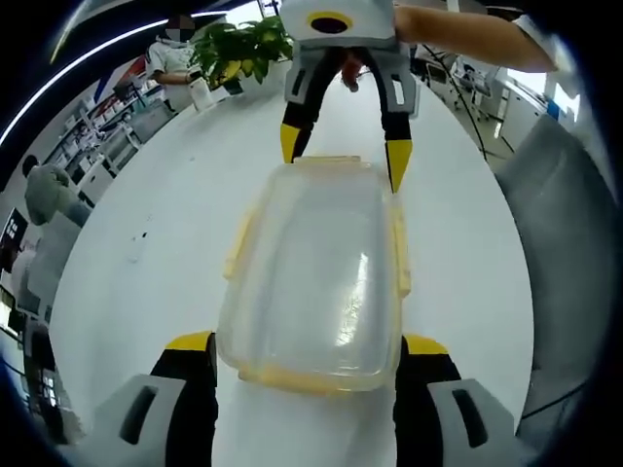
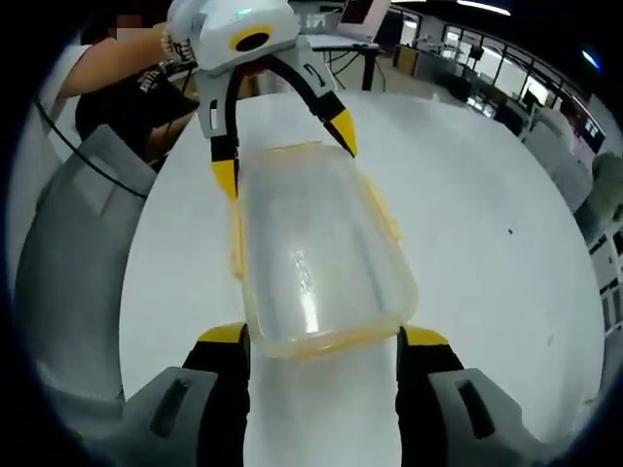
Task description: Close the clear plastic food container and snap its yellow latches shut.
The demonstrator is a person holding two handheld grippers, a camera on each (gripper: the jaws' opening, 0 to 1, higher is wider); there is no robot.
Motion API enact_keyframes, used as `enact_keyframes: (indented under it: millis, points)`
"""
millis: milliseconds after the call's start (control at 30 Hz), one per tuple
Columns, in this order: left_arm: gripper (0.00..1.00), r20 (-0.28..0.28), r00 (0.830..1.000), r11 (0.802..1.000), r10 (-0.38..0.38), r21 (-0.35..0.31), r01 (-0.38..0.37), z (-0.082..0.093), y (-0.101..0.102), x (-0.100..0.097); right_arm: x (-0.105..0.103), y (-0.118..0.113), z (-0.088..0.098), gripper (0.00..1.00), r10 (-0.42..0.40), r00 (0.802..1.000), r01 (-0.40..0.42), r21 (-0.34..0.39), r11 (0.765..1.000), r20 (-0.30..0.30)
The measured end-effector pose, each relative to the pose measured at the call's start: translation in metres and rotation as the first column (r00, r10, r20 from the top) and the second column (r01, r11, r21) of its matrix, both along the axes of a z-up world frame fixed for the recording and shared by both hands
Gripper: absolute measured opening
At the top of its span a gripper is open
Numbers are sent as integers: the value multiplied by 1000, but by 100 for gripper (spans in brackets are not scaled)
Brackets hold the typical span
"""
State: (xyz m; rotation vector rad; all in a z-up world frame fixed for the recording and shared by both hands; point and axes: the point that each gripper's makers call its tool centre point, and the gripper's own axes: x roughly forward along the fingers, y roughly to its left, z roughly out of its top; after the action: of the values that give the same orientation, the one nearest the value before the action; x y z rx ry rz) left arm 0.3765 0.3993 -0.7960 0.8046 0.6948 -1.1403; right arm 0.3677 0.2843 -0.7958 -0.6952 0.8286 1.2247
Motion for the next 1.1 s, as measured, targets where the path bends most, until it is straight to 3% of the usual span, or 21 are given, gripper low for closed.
enact_keyframes:
  millis: [400, 1100]
  points:
    - [71, 9, 1000, 1000, -3, 2, 3, -1, 1, 29, 29, 2, -1, 58, -20, 1000, 19, 20, 1000, 18]
    - [71, 25, 1000, 1000, 1, -17, -1, -1, -2, 55, 57, 2, -3, 60, -65, 997, 63, 37, 997, 45]
